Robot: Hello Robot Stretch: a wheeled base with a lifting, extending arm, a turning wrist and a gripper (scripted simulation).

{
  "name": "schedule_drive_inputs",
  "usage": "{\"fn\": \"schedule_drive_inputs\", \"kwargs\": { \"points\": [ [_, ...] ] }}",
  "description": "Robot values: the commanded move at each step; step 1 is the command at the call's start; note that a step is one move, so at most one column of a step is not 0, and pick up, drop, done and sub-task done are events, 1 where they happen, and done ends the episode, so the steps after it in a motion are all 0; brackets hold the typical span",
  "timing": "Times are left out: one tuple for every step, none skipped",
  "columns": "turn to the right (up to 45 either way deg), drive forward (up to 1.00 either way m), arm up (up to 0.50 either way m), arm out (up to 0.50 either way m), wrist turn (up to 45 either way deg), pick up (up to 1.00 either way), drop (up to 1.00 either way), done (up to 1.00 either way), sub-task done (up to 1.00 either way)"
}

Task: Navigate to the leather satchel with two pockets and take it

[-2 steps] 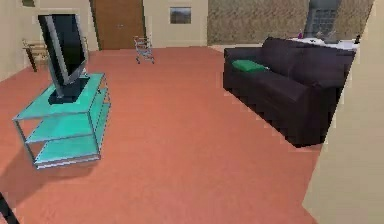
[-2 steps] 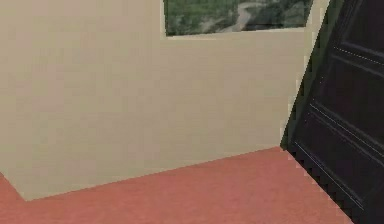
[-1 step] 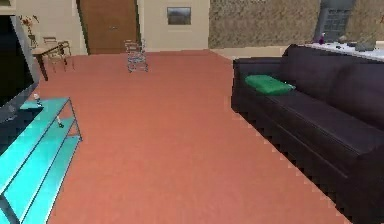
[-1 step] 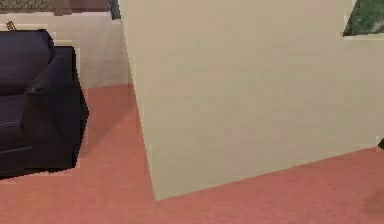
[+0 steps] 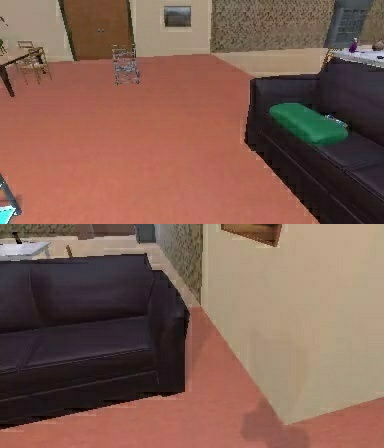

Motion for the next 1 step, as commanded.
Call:
{"fn": "schedule_drive_inputs", "kwargs": {
  "points": [
    [0.0,1.0,0.0,0.0,0.0,0.0,0.0,0.0,0.0]
  ]
}}
